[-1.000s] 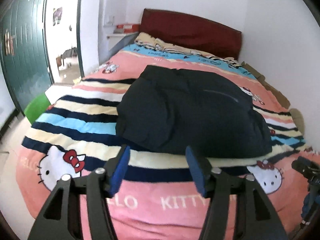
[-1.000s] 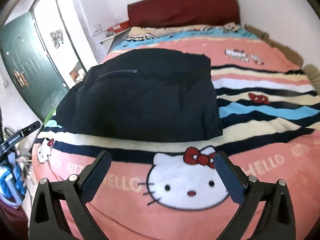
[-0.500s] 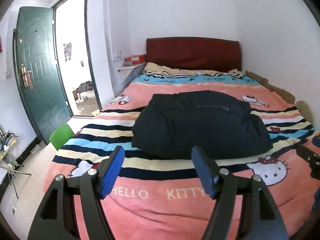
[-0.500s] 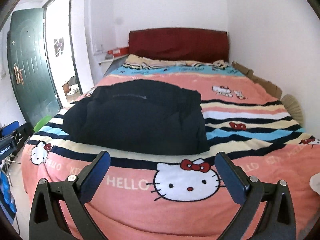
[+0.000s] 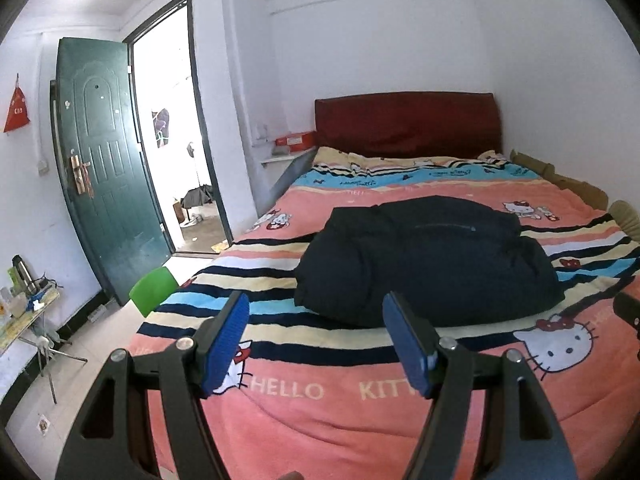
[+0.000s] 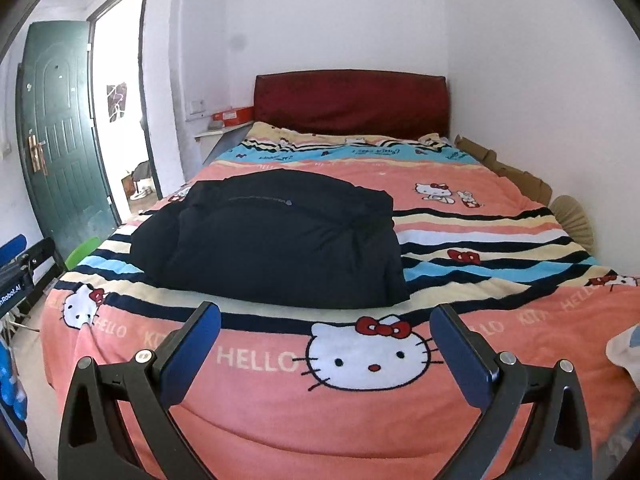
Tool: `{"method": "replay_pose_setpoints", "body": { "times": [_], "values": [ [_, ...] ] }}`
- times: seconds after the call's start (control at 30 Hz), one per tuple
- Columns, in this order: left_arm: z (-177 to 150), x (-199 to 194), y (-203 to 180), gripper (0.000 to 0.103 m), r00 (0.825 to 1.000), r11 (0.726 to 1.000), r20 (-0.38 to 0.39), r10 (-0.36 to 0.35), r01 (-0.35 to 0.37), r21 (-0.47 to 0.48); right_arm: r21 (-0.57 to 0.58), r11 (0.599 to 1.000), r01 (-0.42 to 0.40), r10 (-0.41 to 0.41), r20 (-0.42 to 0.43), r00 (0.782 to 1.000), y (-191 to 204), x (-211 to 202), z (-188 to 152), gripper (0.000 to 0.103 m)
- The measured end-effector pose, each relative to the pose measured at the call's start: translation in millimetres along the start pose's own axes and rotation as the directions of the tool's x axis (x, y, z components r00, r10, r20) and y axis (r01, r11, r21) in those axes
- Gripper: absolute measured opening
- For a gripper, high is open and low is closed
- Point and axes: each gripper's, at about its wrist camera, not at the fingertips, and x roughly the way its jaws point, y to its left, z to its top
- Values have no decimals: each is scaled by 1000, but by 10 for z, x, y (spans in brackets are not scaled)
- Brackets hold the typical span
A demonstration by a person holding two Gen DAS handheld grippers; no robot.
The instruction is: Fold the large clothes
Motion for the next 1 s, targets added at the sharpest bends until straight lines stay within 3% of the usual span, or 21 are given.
{"method": "replay_pose_setpoints", "body": {
  "times": [1.0],
  "values": [
    [-198, 163, -262, 68, 998, 997, -64, -15, 20, 77, -19, 999, 50, -50, 14, 999, -93, 46, -99, 103]
  ]
}}
